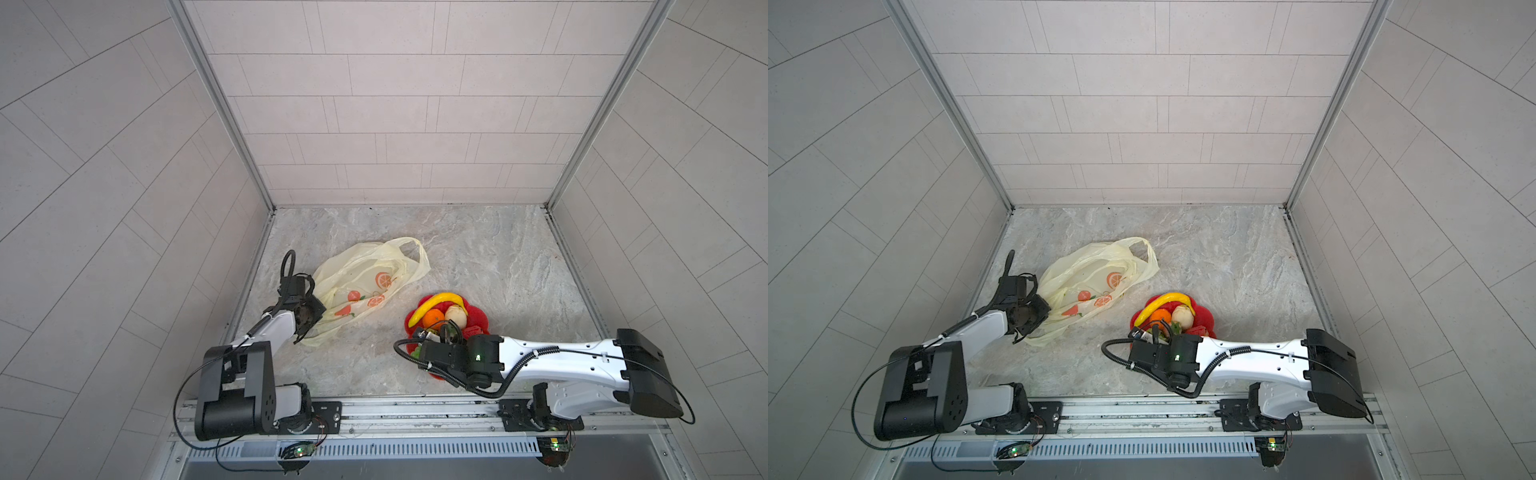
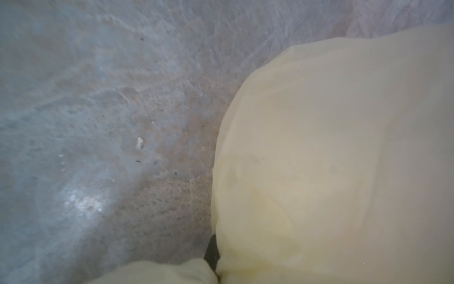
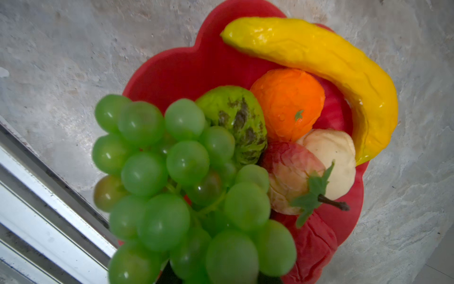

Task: Take fruits out of the plastic bag
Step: Place the fruit on the plate.

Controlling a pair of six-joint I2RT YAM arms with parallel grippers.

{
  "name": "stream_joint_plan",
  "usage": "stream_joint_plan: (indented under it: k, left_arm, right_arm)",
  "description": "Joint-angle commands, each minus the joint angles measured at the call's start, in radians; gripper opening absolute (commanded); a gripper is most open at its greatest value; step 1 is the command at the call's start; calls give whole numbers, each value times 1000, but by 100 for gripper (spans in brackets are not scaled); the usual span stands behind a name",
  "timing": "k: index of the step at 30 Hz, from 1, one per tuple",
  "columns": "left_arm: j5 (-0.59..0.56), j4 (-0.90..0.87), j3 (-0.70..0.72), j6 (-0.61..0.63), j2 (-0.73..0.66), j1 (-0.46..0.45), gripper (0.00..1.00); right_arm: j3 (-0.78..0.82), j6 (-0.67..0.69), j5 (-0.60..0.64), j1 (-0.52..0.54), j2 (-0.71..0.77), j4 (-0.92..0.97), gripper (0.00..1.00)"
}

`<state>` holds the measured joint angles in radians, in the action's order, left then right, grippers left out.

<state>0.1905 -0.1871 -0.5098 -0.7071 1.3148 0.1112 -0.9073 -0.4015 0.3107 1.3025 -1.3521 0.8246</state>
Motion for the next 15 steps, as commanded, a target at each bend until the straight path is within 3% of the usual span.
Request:
stream_joint_plan:
  k: [1,7,15]
  left_arm:
    - [-12,-15,5,8,6,8,8]
    - [-12,-18,5,8,6,9,8]
    - [-14,-19,5,11,3,9,8]
  right_arm:
    - [-14,-28,13,4,-7,46,43]
    - [-6,-25,6,4,42,38,66]
    - [-5,-19,-75,4,95,35,81]
